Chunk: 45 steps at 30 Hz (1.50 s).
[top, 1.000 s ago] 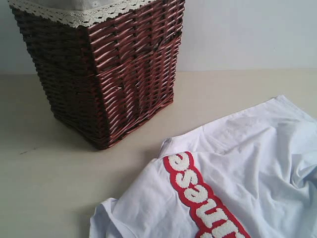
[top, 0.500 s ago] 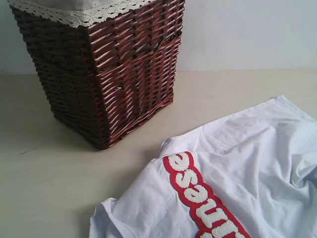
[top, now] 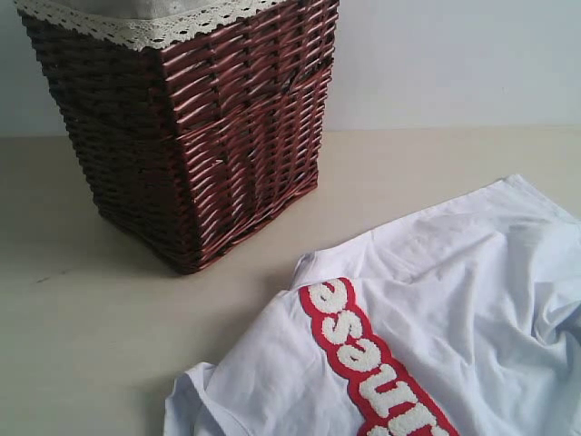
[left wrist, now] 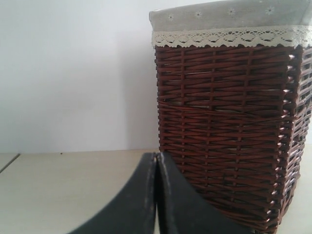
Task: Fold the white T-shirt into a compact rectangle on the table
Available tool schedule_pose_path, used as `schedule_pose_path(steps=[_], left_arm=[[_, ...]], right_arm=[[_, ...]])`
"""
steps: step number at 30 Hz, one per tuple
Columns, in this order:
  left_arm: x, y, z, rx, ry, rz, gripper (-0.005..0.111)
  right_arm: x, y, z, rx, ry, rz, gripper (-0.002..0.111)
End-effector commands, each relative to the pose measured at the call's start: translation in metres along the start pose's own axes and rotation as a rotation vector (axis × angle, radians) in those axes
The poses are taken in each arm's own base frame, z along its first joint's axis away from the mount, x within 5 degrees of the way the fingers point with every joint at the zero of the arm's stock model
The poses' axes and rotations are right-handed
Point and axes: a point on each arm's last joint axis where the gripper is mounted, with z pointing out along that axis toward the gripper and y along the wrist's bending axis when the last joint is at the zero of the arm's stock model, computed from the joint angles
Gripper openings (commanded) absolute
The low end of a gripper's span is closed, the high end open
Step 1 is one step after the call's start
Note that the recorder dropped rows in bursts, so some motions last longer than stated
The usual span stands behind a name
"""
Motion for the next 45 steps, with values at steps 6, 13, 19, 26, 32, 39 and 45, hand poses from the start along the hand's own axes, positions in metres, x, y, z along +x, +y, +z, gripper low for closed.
schedule_pose_path(steps=[6, 13, 19, 26, 32, 39, 45], left_arm=[[-0.002, -0.01, -0.001, 0.103, -0.023, -0.003, 0.0], [-0.021, -0.009, 0.006, 0.102, -0.007, 0.028, 0.0], [-0.033, 0.031, 0.106, -0.214, 0.465, 0.021, 0.0], [-0.055, 0.05, 0.208, -0.353, 0.53, 0.021, 0.0], [-0.027, -0.006, 0.2, 0.152, 0.564, 0.037, 0.0], [-0.011, -0.064, 0.152, 0.964, 0.73, -0.075, 0.0], [-0.011, -0.069, 0.14, 1.133, 0.736, -0.017, 0.0]], right_arm=[[0.001, 0.0, 0.0, 0.002, -0.006, 0.001, 0.0], [0.001, 0.001, 0.0, -0.005, -0.004, 0.025, 0.0], [0.001, 0.001, 0.0, -0.005, -0.004, 0.025, 0.0], [0.001, 0.001, 0.0, -0.005, -0.004, 0.025, 0.0], [0.001, 0.001, 0.0, -0.004, -0.004, 0.023, 0.0], [0.002, 0.0, 0.0, -0.003, 0.002, 0.023, 0.0], [0.002, 0.0, 0.0, -0.003, 0.002, 0.023, 0.0]])
